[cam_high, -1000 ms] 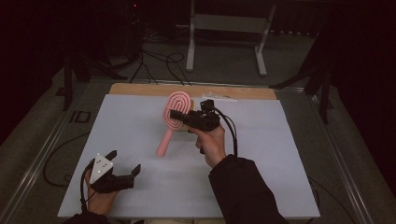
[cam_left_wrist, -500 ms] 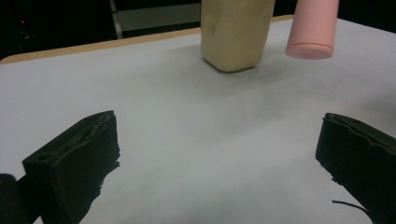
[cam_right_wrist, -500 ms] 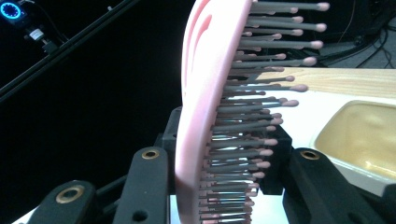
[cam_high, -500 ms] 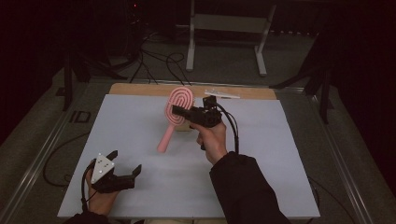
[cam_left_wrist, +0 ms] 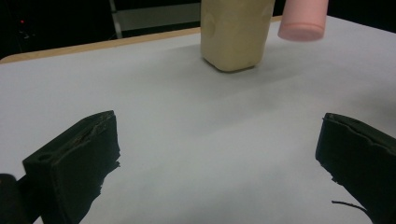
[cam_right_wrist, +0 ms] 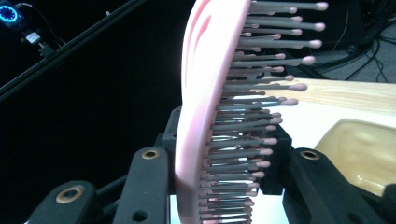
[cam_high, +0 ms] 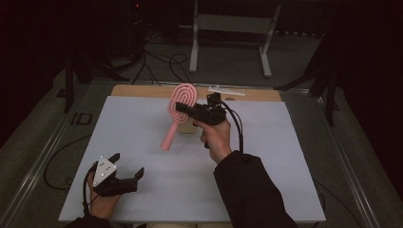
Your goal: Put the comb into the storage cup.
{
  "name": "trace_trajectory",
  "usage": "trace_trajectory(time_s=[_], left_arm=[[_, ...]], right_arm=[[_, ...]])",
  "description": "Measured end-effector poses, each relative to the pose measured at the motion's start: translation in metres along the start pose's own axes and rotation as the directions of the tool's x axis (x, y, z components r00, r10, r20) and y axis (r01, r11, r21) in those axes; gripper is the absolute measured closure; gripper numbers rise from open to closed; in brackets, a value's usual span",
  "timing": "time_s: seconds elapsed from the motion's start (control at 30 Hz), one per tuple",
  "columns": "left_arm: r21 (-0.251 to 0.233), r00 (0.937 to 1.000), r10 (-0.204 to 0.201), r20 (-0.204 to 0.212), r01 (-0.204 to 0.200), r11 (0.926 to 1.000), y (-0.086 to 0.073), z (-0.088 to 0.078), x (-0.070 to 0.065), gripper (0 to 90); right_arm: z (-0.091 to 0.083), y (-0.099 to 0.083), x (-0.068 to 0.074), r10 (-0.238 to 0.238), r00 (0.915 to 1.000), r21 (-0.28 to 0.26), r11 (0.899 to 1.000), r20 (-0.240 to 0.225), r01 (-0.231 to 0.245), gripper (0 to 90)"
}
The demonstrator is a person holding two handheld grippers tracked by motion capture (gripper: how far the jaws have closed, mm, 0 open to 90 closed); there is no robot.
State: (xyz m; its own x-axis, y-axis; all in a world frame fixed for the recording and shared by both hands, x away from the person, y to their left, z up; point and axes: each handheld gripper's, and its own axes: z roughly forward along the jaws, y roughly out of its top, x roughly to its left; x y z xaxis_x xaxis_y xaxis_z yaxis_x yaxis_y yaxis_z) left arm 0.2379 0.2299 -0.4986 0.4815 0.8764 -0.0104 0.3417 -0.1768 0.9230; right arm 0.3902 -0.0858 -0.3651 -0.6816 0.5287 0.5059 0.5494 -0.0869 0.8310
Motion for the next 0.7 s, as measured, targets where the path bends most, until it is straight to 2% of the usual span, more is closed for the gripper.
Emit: trace_trajectory(time_s=[0.43, 0.7], left_arm=[[0.001, 1.0, 0.001, 0.003, -0.001, 1.0, 0.0, 0.0, 0.0, 0.4], [0.002, 1.0, 0.001, 0.004, -0.001, 1.0, 0.0, 0.001, 0.0, 0.4]], right_arm=[[-0.001, 0.015, -0.007, 0.011, 0.9998, -0.028, 1.0, 0.019, -0.01, 63.7], [-0.001, 0.023, -0.008, -0.005, 0.9998, -0.041, 0.999, 0.02, 0.005, 63.7]])
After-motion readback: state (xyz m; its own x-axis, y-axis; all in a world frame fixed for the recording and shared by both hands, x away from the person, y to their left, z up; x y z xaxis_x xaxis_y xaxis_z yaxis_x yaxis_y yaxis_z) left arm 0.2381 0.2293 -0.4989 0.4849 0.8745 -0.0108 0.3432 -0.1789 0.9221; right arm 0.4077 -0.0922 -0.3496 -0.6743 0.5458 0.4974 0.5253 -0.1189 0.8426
